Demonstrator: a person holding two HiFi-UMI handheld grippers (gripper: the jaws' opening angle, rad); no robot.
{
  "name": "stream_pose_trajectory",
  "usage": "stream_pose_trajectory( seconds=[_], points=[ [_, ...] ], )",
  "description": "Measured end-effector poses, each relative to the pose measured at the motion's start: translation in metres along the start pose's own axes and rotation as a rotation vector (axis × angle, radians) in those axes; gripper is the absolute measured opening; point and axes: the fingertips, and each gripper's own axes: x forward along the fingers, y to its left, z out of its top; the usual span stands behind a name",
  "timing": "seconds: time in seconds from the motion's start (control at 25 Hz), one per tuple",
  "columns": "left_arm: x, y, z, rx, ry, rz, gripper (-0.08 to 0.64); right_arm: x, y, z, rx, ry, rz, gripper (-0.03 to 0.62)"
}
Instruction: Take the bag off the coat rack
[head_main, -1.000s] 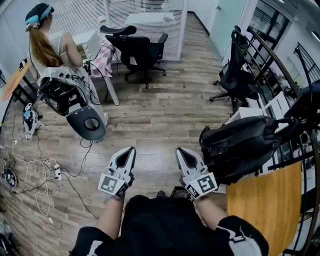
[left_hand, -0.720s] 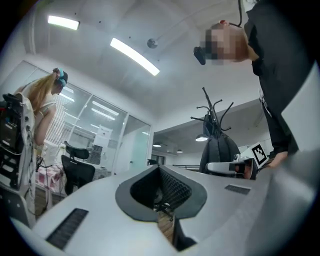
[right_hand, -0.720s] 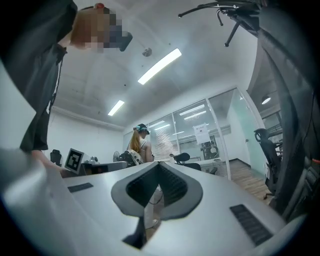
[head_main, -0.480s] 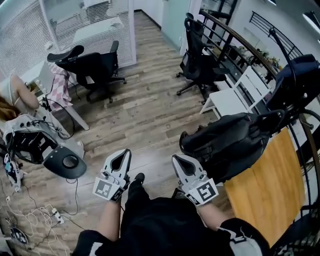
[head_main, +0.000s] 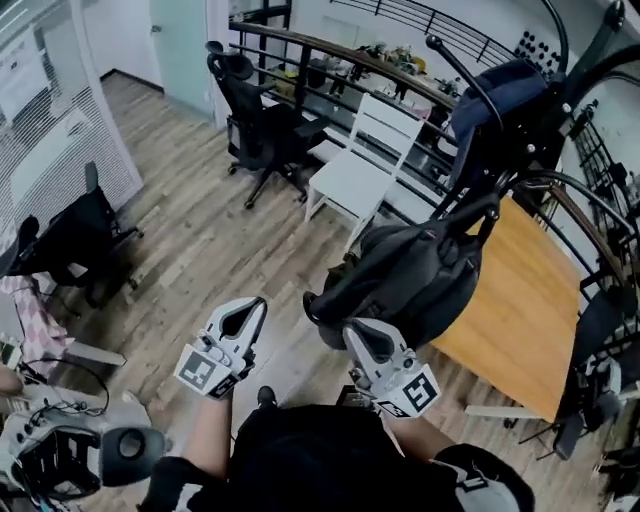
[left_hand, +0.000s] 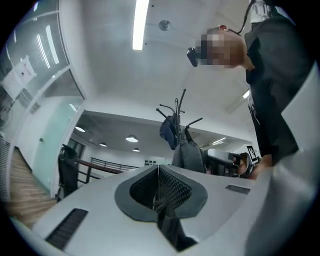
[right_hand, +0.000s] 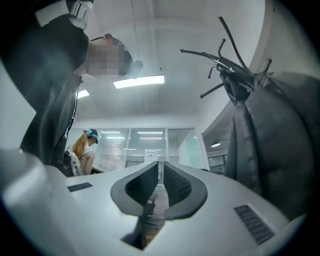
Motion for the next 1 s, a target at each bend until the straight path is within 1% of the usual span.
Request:
stream_pose_trajectory(
  seconds=[0.12,0.2,0.24,0.28,0.32,0.4,0.44,0.52,0.6,0.64,0.68,0.76,0.84,1.0],
  points=[
    [0.035,0.003,-0.003,-0.032,-0.009,-0.144,0.017,-0.013,-0.014,0.011,-0.062,0.0,-0.143,0.035],
    [0.056,-0.001,-0.006,-0.056,-0.014,-0.243,0.018,-0.027,-0.022,0.021,-0.09,-0.018,-0.227,0.04],
    [0.068,-0.004,-0.007,-0.06,-0.012,-0.288,0.021,-0.035,-0.025,0.027,-0.106,-0.031,-0.266,0.058],
    [0.079,-0.008,-0.008,-0.061,-0.009,-0.329,0.029,-0.043,-0.029,0.034,-0.125,-0.043,-0.308,0.099],
    [0.09,-0.013,-0.01,-0.064,-0.003,-0.368,0.052,-0.053,-0.033,0.04,-0.148,-0.051,-0.355,0.134],
    [0.109,-0.025,-0.016,-0.077,0.018,-0.441,0.102,-0.079,-0.042,0.051,-0.191,-0.059,-0.468,0.153],
    [0.117,-0.032,-0.02,-0.084,0.034,-0.476,0.116,-0.094,-0.048,0.055,-0.202,-0.06,-0.53,0.164],
    [0.129,-0.047,-0.031,-0.087,0.071,-0.533,0.164,-0.124,-0.061,0.054,-0.191,-0.047,-0.649,0.199],
    [0.14,-0.054,-0.045,-0.077,0.11,-0.557,0.196,-0.146,-0.075,0.043,-0.165,-0.007,-0.734,0.239],
    [0.145,-0.055,-0.052,-0.07,0.129,-0.557,0.219,-0.154,-0.083,0.036,-0.155,0.024,-0.764,0.246],
    [0.15,-0.055,-0.059,-0.062,0.15,-0.554,0.242,-0.16,-0.092,0.028,-0.143,0.059,-0.789,0.26],
    [0.158,-0.054,-0.073,-0.06,0.2,-0.548,0.252,-0.169,-0.108,0.012,-0.109,0.128,-0.827,0.267],
    [0.161,-0.055,-0.082,-0.069,0.238,-0.547,0.267,-0.173,-0.12,-0.001,-0.072,0.19,-0.844,0.272],
    [0.166,-0.064,-0.088,-0.05,0.256,-0.539,0.268,-0.171,-0.141,-0.022,-0.037,0.295,-0.848,0.272]
  ],
)
